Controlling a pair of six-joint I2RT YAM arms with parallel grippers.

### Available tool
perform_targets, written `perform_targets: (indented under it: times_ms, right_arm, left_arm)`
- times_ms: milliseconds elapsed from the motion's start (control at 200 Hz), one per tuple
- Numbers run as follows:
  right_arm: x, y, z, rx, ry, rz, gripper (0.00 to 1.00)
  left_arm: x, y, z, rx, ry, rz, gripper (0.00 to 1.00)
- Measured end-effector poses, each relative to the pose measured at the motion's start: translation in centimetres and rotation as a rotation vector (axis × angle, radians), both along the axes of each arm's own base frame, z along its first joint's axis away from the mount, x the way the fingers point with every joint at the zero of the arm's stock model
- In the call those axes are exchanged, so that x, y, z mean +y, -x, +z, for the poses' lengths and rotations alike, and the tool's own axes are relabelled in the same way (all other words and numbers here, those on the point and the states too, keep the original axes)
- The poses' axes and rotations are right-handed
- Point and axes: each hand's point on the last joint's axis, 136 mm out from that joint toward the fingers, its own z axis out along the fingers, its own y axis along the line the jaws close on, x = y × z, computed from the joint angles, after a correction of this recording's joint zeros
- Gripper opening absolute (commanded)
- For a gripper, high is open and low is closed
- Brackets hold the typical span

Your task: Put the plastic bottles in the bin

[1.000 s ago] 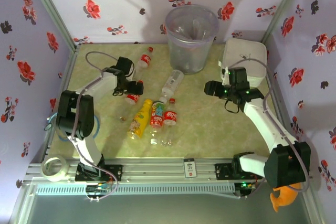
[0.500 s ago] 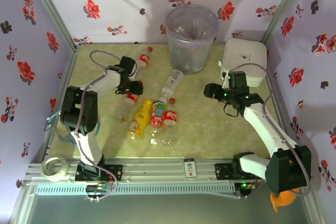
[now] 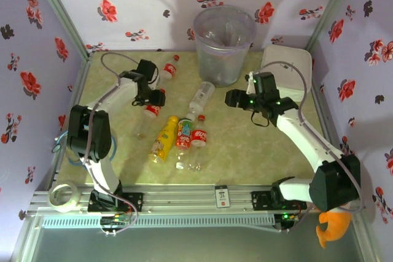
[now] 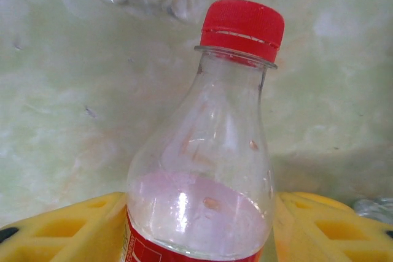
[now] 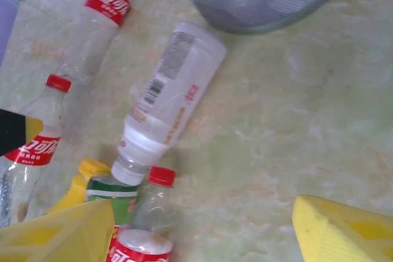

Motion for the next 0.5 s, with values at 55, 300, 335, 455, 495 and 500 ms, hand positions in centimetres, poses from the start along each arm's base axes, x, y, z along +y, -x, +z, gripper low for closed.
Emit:
perform_targets:
  times_ms: [55,300,335,455,495,500]
  right_arm:
    - [1.3,-0.2,0.2,-0.006,-0.006,0.032,0.77]
    - [11.2,0.6,0.8,-0.043,-0.133,0.25,0.83]
    - [13.0,0.9,0.7,-0.05,-0.156,0.284,0.86]
    - [18.6,2.5,0.6,-0.072,-0.222,0.382,0.87]
    - [20.2,2.9,0.7,-0.085,-0.244,0.409,0.87]
    - [20.3,2.9,0.7,-0.086,-0.246,0.411,0.87]
  left_arm:
    - [0.0,-0.2,1.4,-0.027,0.006,0.002,0.59]
    - [0.1,-0.8,7.2,-0.129,0.081,0.038,0.59]
    - [0.2,-0.9,8.1,-0.142,0.108,0.053,0.59]
    - [1.1,-1.2,11.7,-0.213,0.238,0.141,0.59]
    - [1.5,-1.3,13.0,-0.246,0.29,0.173,0.59]
    - [1.5,-1.3,13.1,-0.249,0.294,0.177,0.59]
